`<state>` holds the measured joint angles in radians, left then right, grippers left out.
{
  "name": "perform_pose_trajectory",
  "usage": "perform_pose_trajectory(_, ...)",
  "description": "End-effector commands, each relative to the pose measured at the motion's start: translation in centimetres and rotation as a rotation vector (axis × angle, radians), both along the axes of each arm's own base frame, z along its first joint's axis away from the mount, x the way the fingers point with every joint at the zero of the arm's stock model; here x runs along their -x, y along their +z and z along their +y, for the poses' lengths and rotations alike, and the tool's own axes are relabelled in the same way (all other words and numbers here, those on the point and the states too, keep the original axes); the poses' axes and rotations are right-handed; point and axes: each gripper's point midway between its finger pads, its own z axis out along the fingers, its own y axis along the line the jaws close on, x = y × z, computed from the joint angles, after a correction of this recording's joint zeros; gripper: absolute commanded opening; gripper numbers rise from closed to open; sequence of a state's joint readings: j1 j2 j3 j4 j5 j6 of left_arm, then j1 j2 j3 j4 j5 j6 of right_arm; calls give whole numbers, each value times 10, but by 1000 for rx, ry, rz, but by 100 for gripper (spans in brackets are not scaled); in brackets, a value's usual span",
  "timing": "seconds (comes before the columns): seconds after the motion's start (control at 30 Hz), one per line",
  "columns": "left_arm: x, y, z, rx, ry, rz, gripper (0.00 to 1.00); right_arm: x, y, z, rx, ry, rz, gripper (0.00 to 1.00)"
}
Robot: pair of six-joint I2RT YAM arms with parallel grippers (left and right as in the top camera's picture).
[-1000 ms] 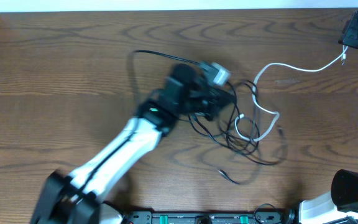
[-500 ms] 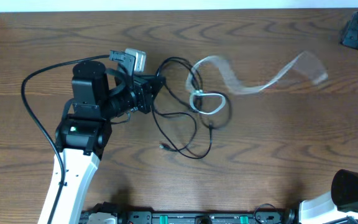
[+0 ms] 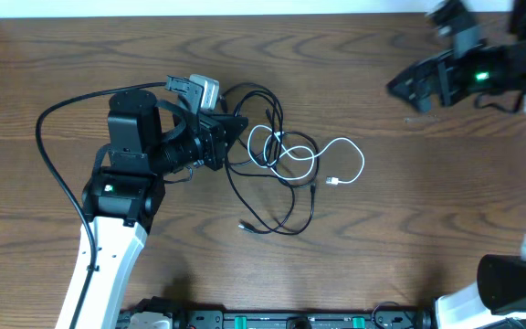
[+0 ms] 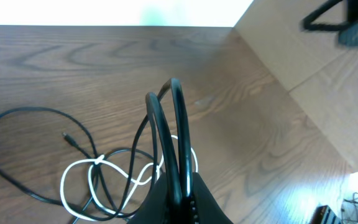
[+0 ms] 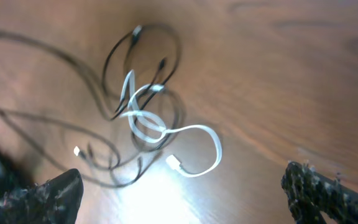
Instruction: Untangle cables
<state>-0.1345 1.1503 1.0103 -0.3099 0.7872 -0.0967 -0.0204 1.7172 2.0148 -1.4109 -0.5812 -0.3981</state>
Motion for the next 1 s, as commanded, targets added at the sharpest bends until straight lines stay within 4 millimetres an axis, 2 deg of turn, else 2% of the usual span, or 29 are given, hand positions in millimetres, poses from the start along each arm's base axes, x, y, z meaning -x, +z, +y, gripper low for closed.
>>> perform_pose_trajectory(0.0,4,8,-4,14,-42,-25,7,16,-27,22,75,161,6,99)
perform_pose_trajectory(0.17,0,4,1,-5,-8,-19,7,30,-87,45,194,362,30,99)
perform_pose_trajectory(0.33,-10,-17,24,-113,124,26,7,32,-129,71,178,456,3,99)
perform_pose_trajectory(0.5,-5,-24,25,-153,97,24,8,38,-161,113,153,559,-70,99)
perform_pose_trajectory(0.6,-4,-25,25,-156,95,30,7,42,-179,129,196,603,-111,99)
perform_pose_trajectory(0.77,-3,-27,25,-157,94,39,8,50,-205,141,250,640,-144,99)
perform_pose_trajectory(0.97,1,-32,25,-162,91,69,7,46,-222,143,280,632,-194,99)
